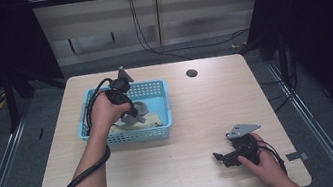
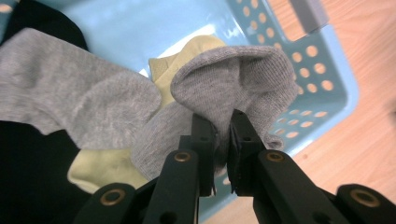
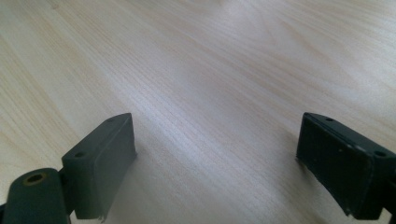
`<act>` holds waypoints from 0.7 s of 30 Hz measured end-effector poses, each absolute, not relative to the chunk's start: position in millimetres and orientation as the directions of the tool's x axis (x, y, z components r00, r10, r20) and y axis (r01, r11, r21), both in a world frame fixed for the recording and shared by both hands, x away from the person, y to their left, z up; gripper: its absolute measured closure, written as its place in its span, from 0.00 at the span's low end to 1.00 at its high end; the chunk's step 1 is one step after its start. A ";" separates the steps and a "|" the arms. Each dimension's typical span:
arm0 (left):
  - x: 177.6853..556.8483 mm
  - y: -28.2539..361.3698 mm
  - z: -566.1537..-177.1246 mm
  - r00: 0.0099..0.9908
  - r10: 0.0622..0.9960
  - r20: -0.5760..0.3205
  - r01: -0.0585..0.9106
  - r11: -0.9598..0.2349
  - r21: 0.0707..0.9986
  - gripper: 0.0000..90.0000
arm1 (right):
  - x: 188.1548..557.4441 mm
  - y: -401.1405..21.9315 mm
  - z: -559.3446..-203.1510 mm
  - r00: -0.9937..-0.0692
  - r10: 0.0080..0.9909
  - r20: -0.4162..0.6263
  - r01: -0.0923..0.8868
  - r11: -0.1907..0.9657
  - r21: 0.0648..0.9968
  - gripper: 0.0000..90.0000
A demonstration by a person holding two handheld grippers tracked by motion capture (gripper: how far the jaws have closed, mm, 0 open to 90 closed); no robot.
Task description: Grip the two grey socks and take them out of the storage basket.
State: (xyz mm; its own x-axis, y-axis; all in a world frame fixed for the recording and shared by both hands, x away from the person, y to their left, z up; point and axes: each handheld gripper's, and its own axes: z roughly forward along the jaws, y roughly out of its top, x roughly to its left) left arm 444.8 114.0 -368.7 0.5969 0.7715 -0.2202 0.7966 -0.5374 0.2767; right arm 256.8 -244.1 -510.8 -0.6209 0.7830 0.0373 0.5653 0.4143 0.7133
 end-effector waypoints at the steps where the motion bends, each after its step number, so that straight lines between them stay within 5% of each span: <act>1: 444.5 114.5 -365.6 0.596 0.771 -0.224 0.797 -0.535 0.280 0.92 | 257.0 -244.2 -510.8 -0.623 0.782 0.036 0.563 0.415 0.715 0.12; 21: 434.8 116.0 -327.5 0.640 0.731 -0.238 0.767 -0.591 0.249 0.92 | 256.8 -244.1 -510.7 -0.620 0.783 0.038 0.566 0.414 0.713 0.12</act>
State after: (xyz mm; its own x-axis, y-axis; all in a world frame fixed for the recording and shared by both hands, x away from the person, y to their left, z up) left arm 434.8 116.0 -327.5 0.6400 0.7305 -0.2382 0.7673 -0.5910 0.2489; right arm 256.8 -244.1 -510.7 -0.6203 0.7835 0.0376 0.5657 0.4136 0.7134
